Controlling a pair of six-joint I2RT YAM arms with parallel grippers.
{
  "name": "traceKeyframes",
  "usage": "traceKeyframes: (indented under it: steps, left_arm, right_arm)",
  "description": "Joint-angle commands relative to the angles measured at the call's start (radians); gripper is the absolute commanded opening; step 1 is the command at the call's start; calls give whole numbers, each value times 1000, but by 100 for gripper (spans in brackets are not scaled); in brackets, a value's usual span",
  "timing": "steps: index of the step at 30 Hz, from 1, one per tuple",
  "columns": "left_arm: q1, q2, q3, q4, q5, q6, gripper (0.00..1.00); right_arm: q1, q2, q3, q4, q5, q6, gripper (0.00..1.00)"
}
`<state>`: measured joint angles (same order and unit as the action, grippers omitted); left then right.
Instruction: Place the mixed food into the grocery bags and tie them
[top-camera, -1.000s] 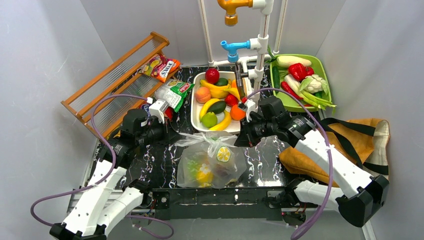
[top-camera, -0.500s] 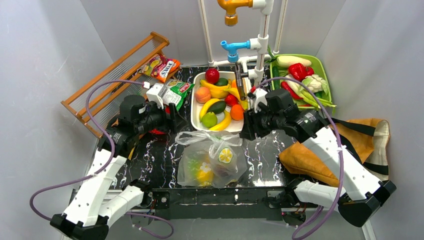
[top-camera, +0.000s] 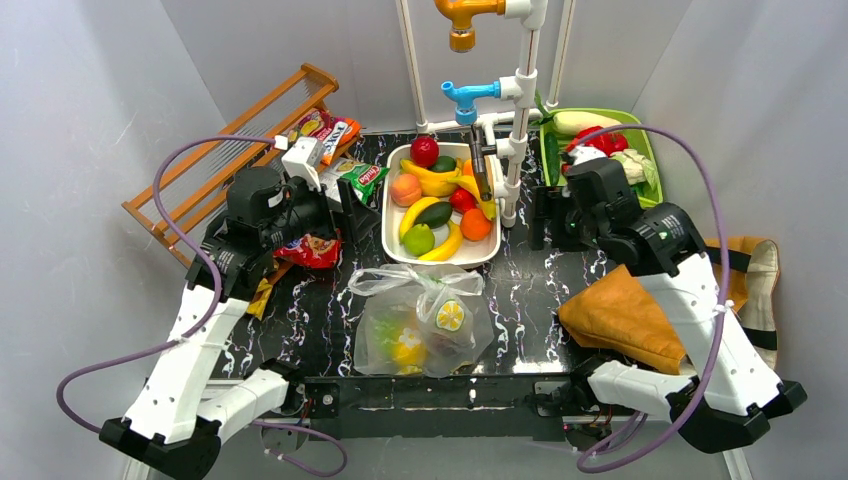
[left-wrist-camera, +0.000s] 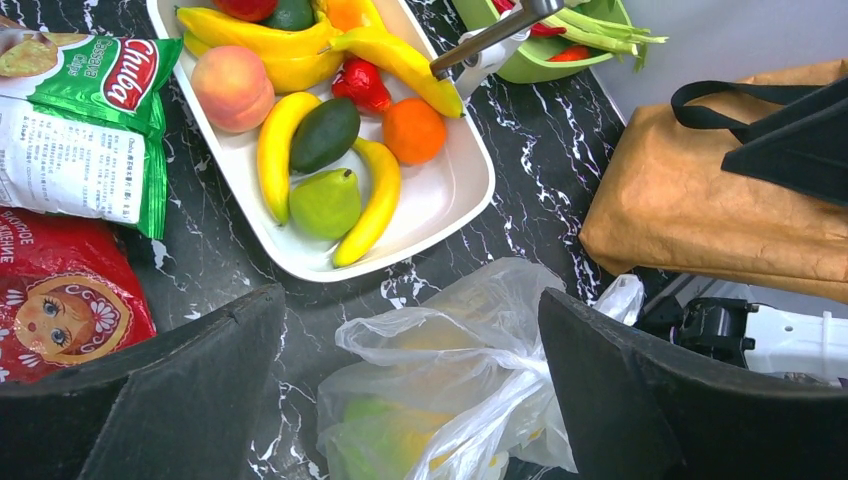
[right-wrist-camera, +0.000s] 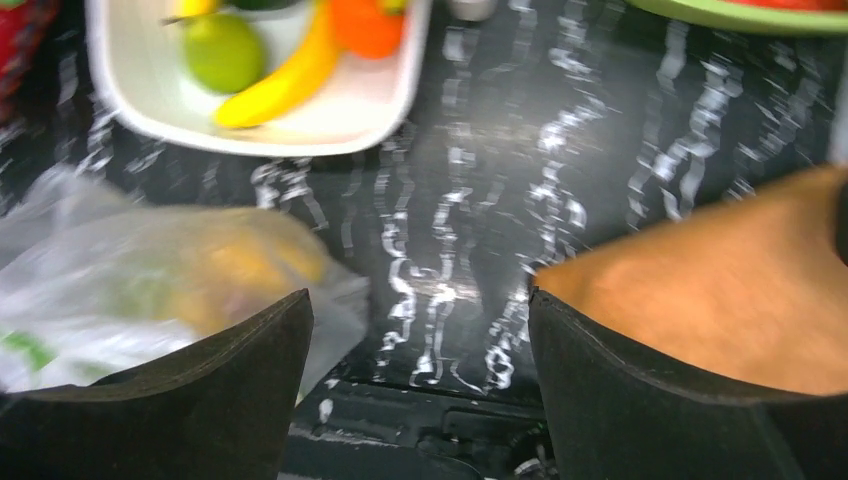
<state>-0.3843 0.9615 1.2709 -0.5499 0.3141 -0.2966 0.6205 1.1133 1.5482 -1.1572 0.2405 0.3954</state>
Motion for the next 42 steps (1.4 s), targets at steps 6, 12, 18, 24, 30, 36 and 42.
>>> traceKeyframes:
  steps: [6,12,18,24,30,36,42]
  left_arm:
    - [5,1,18,12,29,-10,98]
    - [5,20,17,26,83,-17,98]
    - [5,37,15,44,138,-29,98]
    - [5,67,46,39,182,-18,98]
    - [5,85,72,24,224,-6,98]
    - [3,86,84,7,258,5,98]
    - [-11,81,86,-5,263,3,98]
  right_arm:
    - [-340,-82,3,-233,270,110,88]
    - [-542,-92,-6,-249,290,73,89]
    - [-775,-93,-39,-196,297,-9,90]
    - [-887,-98,-88,-145,319,-3,91]
    - [-928,-130,-184,-125,469,22,98]
    - [-980,-210,-326,-38,524,0,98]
    - [-1027,-252,-382,-14,526,-5,98]
